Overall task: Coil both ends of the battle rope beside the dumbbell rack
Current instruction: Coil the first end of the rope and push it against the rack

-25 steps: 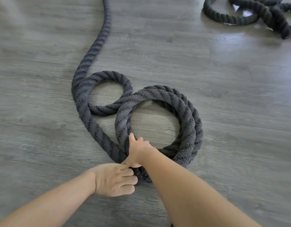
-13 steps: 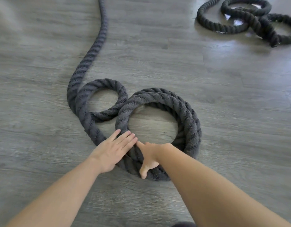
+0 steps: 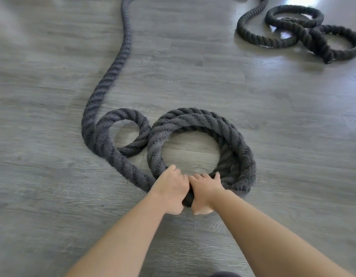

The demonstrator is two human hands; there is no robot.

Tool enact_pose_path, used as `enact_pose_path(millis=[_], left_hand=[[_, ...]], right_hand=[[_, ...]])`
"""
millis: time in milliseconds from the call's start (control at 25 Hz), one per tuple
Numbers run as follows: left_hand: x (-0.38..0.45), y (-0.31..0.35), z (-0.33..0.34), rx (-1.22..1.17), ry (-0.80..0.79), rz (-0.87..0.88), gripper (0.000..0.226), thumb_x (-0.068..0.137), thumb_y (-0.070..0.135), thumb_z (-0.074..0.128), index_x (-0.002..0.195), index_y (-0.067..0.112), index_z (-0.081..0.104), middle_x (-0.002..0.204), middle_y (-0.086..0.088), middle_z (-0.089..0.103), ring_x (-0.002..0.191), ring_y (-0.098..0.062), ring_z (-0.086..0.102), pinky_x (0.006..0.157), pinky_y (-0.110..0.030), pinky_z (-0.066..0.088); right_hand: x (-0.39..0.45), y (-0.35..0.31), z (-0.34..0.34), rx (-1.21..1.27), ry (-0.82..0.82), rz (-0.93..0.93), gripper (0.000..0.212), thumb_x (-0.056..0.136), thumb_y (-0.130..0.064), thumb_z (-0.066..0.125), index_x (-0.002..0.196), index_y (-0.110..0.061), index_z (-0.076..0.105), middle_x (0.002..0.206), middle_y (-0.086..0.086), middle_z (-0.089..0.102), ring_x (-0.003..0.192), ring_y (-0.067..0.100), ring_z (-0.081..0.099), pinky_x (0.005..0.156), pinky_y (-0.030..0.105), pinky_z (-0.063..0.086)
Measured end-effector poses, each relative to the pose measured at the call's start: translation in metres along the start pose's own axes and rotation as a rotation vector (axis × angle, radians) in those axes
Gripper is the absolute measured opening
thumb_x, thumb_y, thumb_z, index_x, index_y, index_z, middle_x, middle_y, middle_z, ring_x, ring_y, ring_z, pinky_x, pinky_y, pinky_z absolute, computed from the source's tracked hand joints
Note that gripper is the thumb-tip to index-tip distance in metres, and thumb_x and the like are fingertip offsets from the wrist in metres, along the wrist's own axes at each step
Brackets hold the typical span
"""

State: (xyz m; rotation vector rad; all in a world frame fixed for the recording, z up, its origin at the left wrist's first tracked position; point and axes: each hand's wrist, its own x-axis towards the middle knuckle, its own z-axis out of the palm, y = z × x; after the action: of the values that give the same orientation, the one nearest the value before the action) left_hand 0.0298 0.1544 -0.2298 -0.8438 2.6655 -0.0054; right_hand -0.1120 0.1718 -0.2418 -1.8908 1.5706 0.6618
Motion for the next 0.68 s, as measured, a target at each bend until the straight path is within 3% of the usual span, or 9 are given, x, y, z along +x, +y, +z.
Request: enact_pose_path(millis=[120, 200, 280, 400, 480, 560, 680], left_hand=[[-0.026, -0.035, 0.030, 0.029, 0.117, 0.014, 0.092, 0.064, 0.038, 0.083, 0.143, 0.007, 0.048, 0.139, -0.009, 0.056, 0.124, -0.026, 0.054, 0.108, -0.046, 0.042], [-0.041, -0.063, 0.033, 0.092, 0.037, 0.011, 0.101, 0.071, 0.021, 0.079, 0.156, 0.014, 0.023, 0.160, -0.008, 0.032, 0.145, -0.027, 0.032, 0.118, -0.051, 0.026], [-0.038, -0.081, 0.022, 0.117, -0.093, 0.022, 0.098, 0.082, 0.026, 0.068, 0.159, 0.021, 0.007, 0.167, -0.005, 0.011, 0.152, -0.024, 0.010, 0.123, -0.051, 0.008], [-0.022, -0.079, 0.012, 0.109, -0.166, -0.004, 0.097, 0.079, 0.041, 0.065, 0.158, 0.022, 0.012, 0.166, -0.005, 0.011, 0.153, -0.025, 0.001, 0.122, -0.054, 0.000], [-0.016, -0.069, 0.009, 0.116, -0.163, -0.032, 0.090, 0.074, 0.047, 0.064, 0.152, 0.019, 0.028, 0.154, -0.008, 0.033, 0.145, -0.028, 0.022, 0.118, -0.052, 0.013], [-0.013, -0.059, 0.007, 0.138, -0.132, -0.027, 0.072, 0.072, 0.046, 0.062, 0.135, 0.016, 0.045, 0.131, -0.007, 0.051, 0.122, -0.027, 0.044, 0.104, -0.046, 0.027], [-0.008, -0.042, -0.002, 0.144, -0.112, -0.053, 0.052, 0.073, 0.046, 0.059, 0.113, 0.014, 0.055, 0.113, -0.007, 0.059, 0.104, -0.027, 0.051, 0.095, -0.043, 0.030]], right_hand=[[0.000, 0.003, 0.002, 0.013, 0.018, -0.013, 0.099, 0.077, -0.033, 0.066, 0.158, -0.025, 0.010, 0.156, 0.001, 0.029, 0.145, 0.031, 0.025, 0.113, 0.074, -0.001], [0.002, 0.005, -0.001, 0.016, 0.004, -0.035, 0.098, 0.078, -0.033, 0.065, 0.158, -0.026, 0.009, 0.157, 0.000, 0.027, 0.146, 0.031, 0.024, 0.112, 0.075, -0.002], [0.002, 0.009, -0.007, 0.010, -0.038, -0.049, 0.099, 0.078, -0.030, 0.066, 0.158, -0.027, 0.008, 0.157, 0.000, 0.027, 0.145, 0.030, 0.024, 0.112, 0.075, -0.002], [0.004, 0.015, -0.021, -0.024, -0.142, -0.054, 0.109, 0.075, -0.025, 0.075, 0.159, -0.028, 0.005, 0.159, 0.001, 0.026, 0.146, 0.031, 0.025, 0.112, 0.075, 0.000], [0.005, 0.018, -0.029, -0.062, -0.180, -0.044, 0.115, 0.074, -0.025, 0.081, 0.159, -0.029, 0.004, 0.160, 0.001, 0.026, 0.148, 0.032, 0.022, 0.111, 0.077, -0.001], [0.006, 0.019, -0.032, -0.093, -0.196, -0.035, 0.117, 0.073, -0.027, 0.083, 0.159, -0.029, 0.004, 0.161, 0.002, 0.025, 0.151, 0.032, 0.014, 0.109, 0.078, -0.003], [0.005, 0.024, -0.035, -0.107, -0.221, -0.009, 0.122, 0.071, -0.033, 0.087, 0.159, -0.028, 0.003, 0.163, 0.001, 0.024, 0.152, 0.034, 0.011, 0.108, 0.079, -0.006]])
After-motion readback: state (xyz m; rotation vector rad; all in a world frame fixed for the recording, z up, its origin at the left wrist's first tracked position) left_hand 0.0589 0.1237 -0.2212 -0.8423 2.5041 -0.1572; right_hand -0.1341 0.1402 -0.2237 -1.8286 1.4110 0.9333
